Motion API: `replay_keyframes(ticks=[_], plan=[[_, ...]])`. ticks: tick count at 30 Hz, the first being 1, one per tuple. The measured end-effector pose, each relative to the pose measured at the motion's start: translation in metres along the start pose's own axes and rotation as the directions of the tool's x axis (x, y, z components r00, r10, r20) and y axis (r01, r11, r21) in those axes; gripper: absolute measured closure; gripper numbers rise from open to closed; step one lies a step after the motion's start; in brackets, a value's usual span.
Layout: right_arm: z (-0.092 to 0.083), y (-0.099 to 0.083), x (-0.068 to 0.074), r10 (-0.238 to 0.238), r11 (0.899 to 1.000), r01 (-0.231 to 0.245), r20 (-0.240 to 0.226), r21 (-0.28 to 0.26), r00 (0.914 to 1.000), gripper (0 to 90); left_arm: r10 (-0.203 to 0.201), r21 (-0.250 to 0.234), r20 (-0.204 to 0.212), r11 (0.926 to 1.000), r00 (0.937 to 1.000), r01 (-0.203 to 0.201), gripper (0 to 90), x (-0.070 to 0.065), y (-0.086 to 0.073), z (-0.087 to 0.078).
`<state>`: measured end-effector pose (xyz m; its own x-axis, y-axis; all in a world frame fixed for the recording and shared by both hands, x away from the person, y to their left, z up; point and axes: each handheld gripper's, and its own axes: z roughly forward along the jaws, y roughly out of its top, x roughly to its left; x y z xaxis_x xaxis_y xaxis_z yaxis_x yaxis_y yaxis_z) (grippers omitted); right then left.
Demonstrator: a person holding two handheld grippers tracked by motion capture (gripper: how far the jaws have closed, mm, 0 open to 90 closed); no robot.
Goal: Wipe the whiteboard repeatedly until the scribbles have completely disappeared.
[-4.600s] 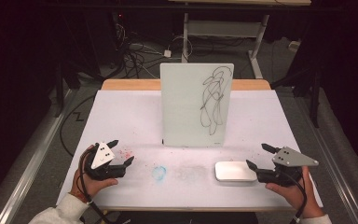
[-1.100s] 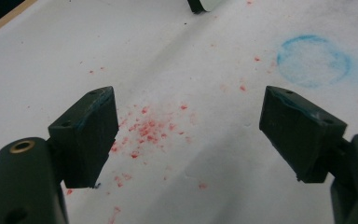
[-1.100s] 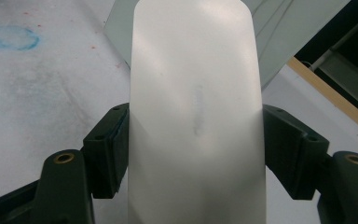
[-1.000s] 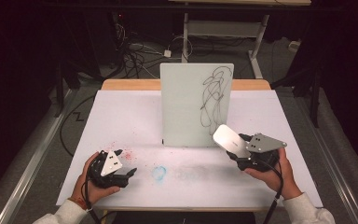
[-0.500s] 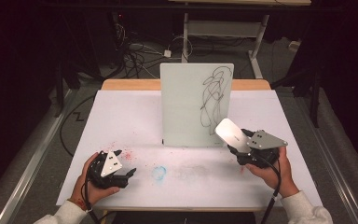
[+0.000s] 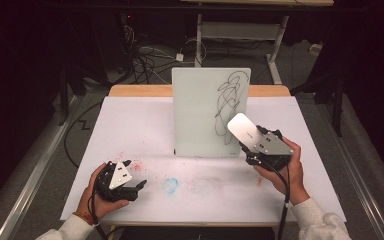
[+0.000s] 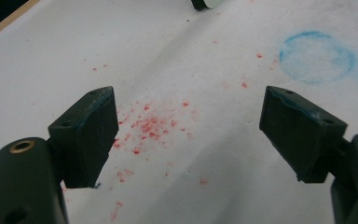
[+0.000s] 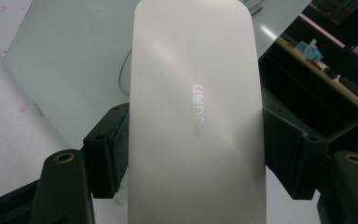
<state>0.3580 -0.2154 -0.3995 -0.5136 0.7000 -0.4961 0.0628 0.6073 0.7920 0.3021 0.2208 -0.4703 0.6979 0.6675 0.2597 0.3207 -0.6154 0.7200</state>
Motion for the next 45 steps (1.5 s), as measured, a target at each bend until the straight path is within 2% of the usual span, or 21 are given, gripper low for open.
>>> replay_keyframes(ticks=[2,3,4,7,13,19,22,27,31,35,38,40,43,45], plan=[[0.002,0.004,0.000,0.010,1.000,-0.010,0.013,-0.018,0.9999,31.2,0.004,0.003,-0.004,1.0000,1.0000,-0.004,19.0,0.000,0.000,-0.001],[0.005,0.007,0.000,0.011,0.999,-0.010,0.042,-0.032,0.9991,31.2,0.001,0.001,-0.004,1.0000,1.0000,-0.001,19.0,0.000,0.000,-0.001],[0.005,0.007,0.000,0.011,0.999,-0.010,0.042,-0.032,0.9991,31.2,0.000,-0.002,-0.006,1.0000,1.0000,0.000,19.0,0.000,0.000,-0.001],[0.013,0.010,0.002,-0.013,0.999,0.015,0.061,-0.034,0.9981,31.2,0.000,-0.003,-0.006,1.0000,1.0000,0.000,19.0,0.000,0.000,-0.001],[0.023,0.009,0.008,-0.039,0.999,0.040,0.058,-0.008,0.9975,31.2,-0.001,-0.005,-0.003,1.0000,1.0000,0.001,18.9,0.000,-0.001,0.000],[0.037,0.002,0.014,-0.046,0.999,0.045,0.051,0.020,0.9977,31.2,0.007,0.004,-0.002,1.0000,1.0000,-0.007,18.9,0.000,-0.001,0.000],[0.042,-0.003,0.019,-0.055,0.998,0.054,0.036,0.035,0.9978,31.2,0.009,0.007,-0.006,0.9999,0.9999,-0.009,18.9,0.000,-0.001,0.000],[0.045,-0.007,0.028,-0.106,0.994,0.104,0.055,0.045,0.9929,31.2,0.009,0.009,-0.008,0.9999,0.9999,-0.009,18.9,0.000,-0.001,0.001],[0.049,-0.013,0.040,-0.108,0.993,0.106,0.030,0.049,0.9937,31.2,0.012,0.010,-0.003,0.9999,0.9999,-0.012,18.9,0.000,-0.001,0.000],[0.053,-0.017,0.056,-0.163,0.984,0.163,-0.002,0.074,0.9866,31.1,0.011,0.007,0.003,0.9999,0.9999,-0.011,18.9,-0.001,-0.001,0.001],[0.056,-0.018,0.063,-0.182,0.979,0.187,-0.064,0.084,0.9811,31.1,0.019,0.009,0.005,0.9998,0.9998,-0.019,18.8,0.000,0.000,0.001],[0.057,-0.018,0.068,-0.237,0.965,0.243,-0.062,0.104,0.9695,31.1,0.019,0.010,0.007,0.9998,0.9998,-0.019,18.9,0.000,0.000,0.001],[0.057,-0.017,0.066,-0.244,0.963,0.250,-0.072,0.103,0.9672,31.1,0.017,0.011,0.007,0.9998,0.9998,-0.017,18.9,0.000,0.000,0.001],[0.056,-0.016,0.066,-0.273,0.955,0.277,-0.046,0.111,0.9609,31.1,0.017,0.010,0.007,0.9998,0.9998,-0.017,18.9,0.000,0.000,0.001]])
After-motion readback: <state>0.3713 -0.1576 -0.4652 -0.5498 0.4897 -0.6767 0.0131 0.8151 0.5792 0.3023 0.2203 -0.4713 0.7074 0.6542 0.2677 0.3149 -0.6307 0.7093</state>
